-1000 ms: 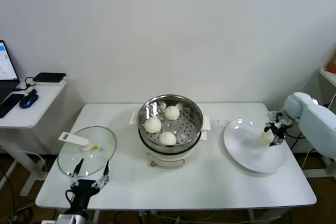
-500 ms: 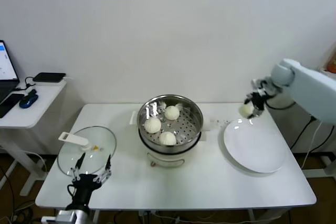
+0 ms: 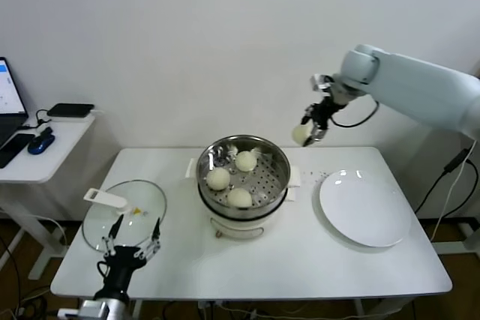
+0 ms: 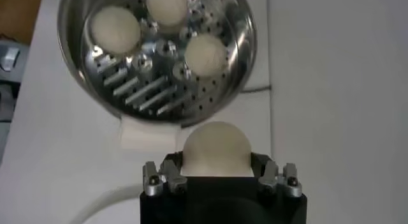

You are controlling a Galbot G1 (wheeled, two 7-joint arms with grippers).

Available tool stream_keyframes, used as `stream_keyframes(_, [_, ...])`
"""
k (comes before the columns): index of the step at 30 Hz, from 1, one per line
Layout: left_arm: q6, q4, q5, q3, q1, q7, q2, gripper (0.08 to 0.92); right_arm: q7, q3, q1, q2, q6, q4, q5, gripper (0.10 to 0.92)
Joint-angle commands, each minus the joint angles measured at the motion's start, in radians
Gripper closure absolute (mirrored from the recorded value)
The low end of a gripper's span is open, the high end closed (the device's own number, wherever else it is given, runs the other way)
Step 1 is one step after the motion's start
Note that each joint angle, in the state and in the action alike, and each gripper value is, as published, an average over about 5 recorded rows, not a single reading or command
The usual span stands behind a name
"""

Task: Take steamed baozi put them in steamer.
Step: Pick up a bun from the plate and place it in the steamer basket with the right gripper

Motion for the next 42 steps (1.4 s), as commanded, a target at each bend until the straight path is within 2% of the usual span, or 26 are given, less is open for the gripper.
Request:
stream_keyframes(1, [0.003, -0.001, -0.001, -0.001, -0.006, 0.001, 0.003, 0.177, 0.030, -0.100, 0.031, 0.185, -0.058, 0.021, 0.172, 0.338])
stream_keyframes(23, [0.001, 0.017, -0.002, -0.010, -0.006, 0.000, 0.006, 0.177, 0.065, -0.080, -0.123, 0.193, -0.060, 0.040, 0.081, 0.338])
stream_keyframes(42, [0.001, 0.031, 0.000, -0.007, -0.013, 0.001, 0.004, 0.177, 0.066, -0.083, -0.143, 0.163, -0.057, 0.039, 0.041, 0.338])
